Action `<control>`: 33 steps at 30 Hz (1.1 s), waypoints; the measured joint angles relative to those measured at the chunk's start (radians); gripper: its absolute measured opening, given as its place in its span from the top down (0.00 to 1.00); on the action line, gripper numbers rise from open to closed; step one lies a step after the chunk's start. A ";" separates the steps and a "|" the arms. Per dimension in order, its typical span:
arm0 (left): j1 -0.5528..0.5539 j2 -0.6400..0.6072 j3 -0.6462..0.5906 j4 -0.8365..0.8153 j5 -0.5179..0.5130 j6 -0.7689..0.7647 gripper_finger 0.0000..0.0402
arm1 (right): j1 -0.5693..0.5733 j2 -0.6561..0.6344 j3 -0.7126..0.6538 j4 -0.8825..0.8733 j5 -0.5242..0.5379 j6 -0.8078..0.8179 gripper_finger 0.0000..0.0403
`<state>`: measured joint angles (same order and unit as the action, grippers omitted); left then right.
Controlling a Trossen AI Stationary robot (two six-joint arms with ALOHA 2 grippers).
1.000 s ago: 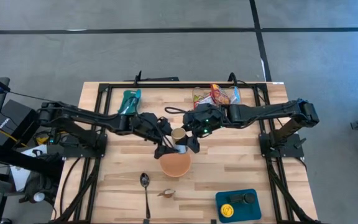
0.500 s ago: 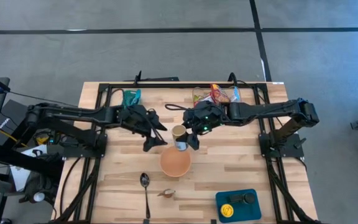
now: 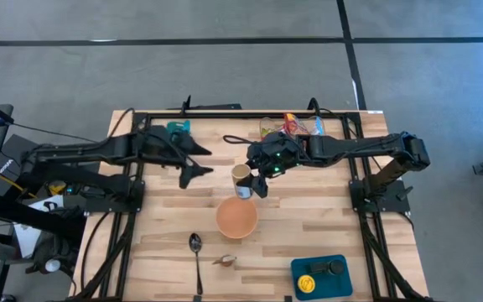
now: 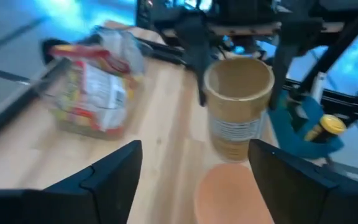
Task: Pick & Place Food Item
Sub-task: Put the golden seasoning bottle into the dark blue bin
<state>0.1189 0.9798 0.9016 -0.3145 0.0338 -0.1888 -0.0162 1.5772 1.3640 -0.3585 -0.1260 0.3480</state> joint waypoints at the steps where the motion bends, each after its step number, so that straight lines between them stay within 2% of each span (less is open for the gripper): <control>1: 0.006 -0.015 0.000 -0.007 -0.009 0.009 0.29 | 0.000 0.000 0.000 -0.001 0.000 0.000 0.34; 17: 0.127 -0.250 0.000 -0.052 -0.051 0.029 0.41 | -0.005 0.000 0.000 0.001 0.023 0.000 0.34; 23: 0.161 -0.312 0.000 -0.112 -0.097 0.032 0.46 | -0.005 0.000 0.000 0.000 0.023 0.000 0.34; 33: 0.171 -0.382 0.000 -0.143 -0.098 0.088 0.54 | -0.005 0.000 0.000 0.000 0.023 0.000 0.34</control>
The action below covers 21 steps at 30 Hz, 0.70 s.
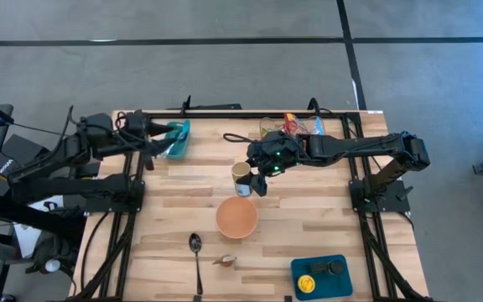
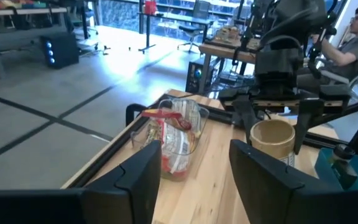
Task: Pick & Place Food Item
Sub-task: Put the golden seasoning bottle into the dark blue bin
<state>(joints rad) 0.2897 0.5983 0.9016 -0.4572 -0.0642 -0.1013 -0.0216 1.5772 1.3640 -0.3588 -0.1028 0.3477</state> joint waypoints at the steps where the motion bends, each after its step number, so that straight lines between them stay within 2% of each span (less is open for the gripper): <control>1: 0.000 -0.005 0.000 0.000 0.000 0.000 0.55 | 0.000 0.000 0.000 0.000 0.000 0.000 0.34; 10: 0.000 -0.008 0.000 0.010 0.000 0.000 0.59 | 0.000 0.000 0.000 0.000 0.000 0.000 0.34; 21: 0.000 -0.008 0.000 0.010 0.000 -0.001 0.58 | 0.000 0.000 0.000 0.000 0.004 0.000 0.34</control>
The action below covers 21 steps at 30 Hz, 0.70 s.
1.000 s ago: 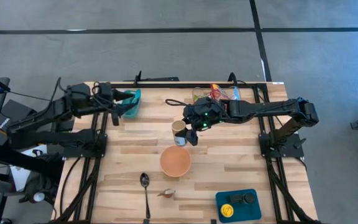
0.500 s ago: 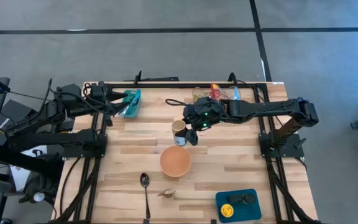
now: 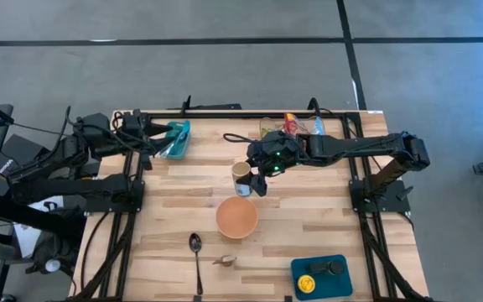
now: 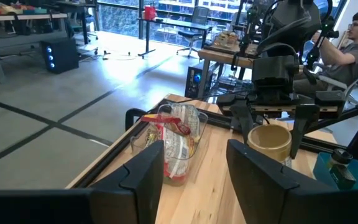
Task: Pick & Place Food Item
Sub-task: Put the golden seasoning bottle into the dark blue bin
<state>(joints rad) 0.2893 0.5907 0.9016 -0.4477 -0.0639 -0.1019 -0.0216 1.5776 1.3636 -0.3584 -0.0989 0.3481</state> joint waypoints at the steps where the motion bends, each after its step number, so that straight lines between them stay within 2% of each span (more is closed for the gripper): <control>1: 0.000 0.000 0.000 0.000 0.000 0.000 0.58 | 0.000 0.000 0.000 0.000 0.003 0.000 0.34; 21: 0.000 0.000 0.000 0.000 0.000 -0.007 0.58 | -0.039 0.000 0.000 0.001 0.012 0.087 0.34</control>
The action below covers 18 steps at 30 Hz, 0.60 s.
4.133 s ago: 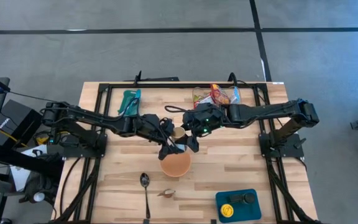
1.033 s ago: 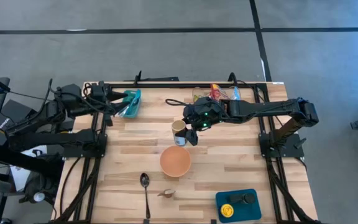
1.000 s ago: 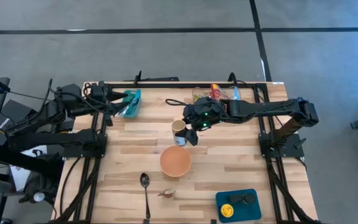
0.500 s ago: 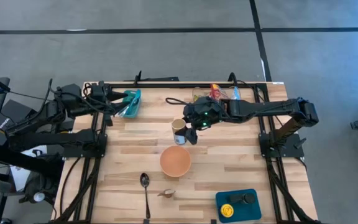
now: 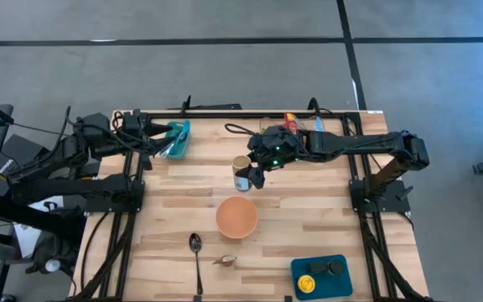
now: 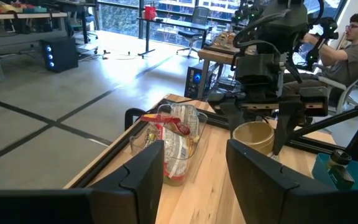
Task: Pick & Place Food Item
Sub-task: Put the golden seasoning bottle into the dark blue bin
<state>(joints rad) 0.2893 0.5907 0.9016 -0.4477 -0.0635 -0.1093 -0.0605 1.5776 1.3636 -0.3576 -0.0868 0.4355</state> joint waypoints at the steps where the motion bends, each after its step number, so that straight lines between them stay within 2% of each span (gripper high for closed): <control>1: 0.000 0.000 0.000 0.000 0.000 0.000 0.58 | 0.001 0.000 0.000 0.000 -0.011 0.000 0.34; 9: 0.000 0.000 0.000 0.000 0.000 0.000 0.58 | 0.036 -0.005 0.000 0.008 -0.070 -0.081 0.34; 18: 0.000 0.000 0.000 0.000 0.000 0.000 0.58 | 0.070 -0.040 -0.001 0.006 -0.317 -0.342 0.34</control>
<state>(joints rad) 0.2893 0.5911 0.9016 -0.4477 -0.0635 -0.1097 0.0096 1.5371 1.3624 -0.3513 -0.4037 0.0934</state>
